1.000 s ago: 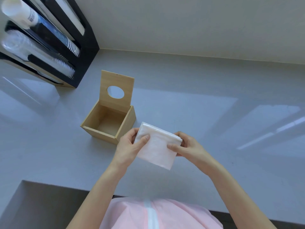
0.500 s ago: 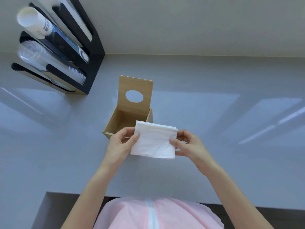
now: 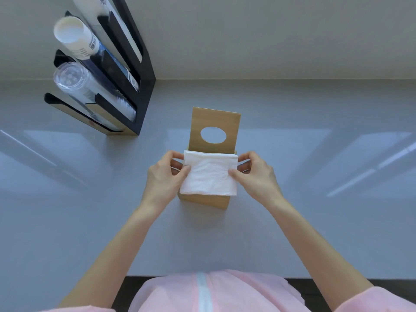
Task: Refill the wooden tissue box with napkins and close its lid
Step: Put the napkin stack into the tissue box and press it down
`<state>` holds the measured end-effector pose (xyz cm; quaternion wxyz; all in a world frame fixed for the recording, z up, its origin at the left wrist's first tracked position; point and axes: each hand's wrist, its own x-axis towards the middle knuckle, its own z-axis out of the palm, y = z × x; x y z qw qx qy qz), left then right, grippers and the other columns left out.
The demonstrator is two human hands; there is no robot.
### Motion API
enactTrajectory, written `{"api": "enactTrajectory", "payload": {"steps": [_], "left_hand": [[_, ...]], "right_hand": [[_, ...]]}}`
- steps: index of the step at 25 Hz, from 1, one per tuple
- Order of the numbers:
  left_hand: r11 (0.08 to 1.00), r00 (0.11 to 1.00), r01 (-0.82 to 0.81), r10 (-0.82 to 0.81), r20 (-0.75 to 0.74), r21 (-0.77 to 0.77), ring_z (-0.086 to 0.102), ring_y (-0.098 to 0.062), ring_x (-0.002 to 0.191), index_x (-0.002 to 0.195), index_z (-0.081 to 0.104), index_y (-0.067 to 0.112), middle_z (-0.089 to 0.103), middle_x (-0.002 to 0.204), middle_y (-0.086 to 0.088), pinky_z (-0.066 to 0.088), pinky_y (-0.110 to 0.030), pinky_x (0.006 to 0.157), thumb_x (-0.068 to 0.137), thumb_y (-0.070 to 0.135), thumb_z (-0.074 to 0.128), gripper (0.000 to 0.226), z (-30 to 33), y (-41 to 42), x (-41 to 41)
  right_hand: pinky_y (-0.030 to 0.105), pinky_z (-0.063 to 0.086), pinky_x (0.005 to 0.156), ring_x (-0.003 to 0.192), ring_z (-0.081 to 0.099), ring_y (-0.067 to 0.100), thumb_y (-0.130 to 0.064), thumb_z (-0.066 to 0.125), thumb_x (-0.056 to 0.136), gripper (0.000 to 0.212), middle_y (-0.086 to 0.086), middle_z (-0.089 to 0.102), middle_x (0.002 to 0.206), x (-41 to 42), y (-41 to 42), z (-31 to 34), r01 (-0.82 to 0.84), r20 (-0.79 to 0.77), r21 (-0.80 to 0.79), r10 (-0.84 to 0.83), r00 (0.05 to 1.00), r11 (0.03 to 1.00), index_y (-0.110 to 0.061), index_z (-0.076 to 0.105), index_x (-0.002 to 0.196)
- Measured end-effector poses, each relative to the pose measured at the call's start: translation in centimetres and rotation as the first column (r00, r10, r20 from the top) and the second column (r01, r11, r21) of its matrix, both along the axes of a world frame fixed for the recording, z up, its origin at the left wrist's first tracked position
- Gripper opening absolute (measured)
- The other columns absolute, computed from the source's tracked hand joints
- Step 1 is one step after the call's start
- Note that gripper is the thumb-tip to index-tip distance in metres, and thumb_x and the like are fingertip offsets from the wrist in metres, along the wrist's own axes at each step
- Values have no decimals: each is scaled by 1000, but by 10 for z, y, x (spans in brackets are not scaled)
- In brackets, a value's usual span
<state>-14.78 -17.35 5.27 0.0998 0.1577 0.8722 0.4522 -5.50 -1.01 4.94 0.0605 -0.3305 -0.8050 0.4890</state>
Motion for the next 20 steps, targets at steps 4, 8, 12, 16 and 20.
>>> {"api": "enactTrajectory", "payload": {"steps": [4,8,12,16,20], "left_hand": [[990,989,128,-132,-65,-58,53,-9,63,87,44,18,49,68,13,39,-13,50,86,14,57,14,-3,2,-15],[951,955,245,-270,-124,-187,55,-28,74,85,49,14,57,73,-2,43,-31,57,88,13,50,3,-14,2,-25],[830,858,290,-446,-255,-476,52,-26,96,104,59,16,61,93,-4,40,-33,66,93,18,42,20,-17,7,-28],[660,708,294,-637,-306,-692,46,-24,96,111,62,18,67,100,-3,25,-30,64,94,17,39,28,-13,16,-37],[542,665,315,-712,-226,-779,31,-19,81,85,63,22,57,76,-2,12,-26,49,86,7,47,22,-11,23,-41]], "right_hand": [[29,35,70,91,58,23,-27,57,83,29,-6,66,98,-13,-8,5,-49,163,273,4,987,961,-20,46,110],[30,34,68,91,60,30,-18,51,84,26,-1,68,100,-17,-13,6,-107,228,412,12,973,905,-16,42,108],[29,30,66,97,57,29,-8,43,88,24,3,63,107,-24,-20,9,-304,356,582,100,929,754,-19,52,107],[28,30,62,99,59,27,1,50,86,26,4,61,100,-35,-28,13,-549,556,640,169,814,538,-12,62,104],[22,17,45,60,48,20,11,53,77,35,0,31,57,-45,-36,12,-707,707,574,186,683,414,-9,35,55]]}}
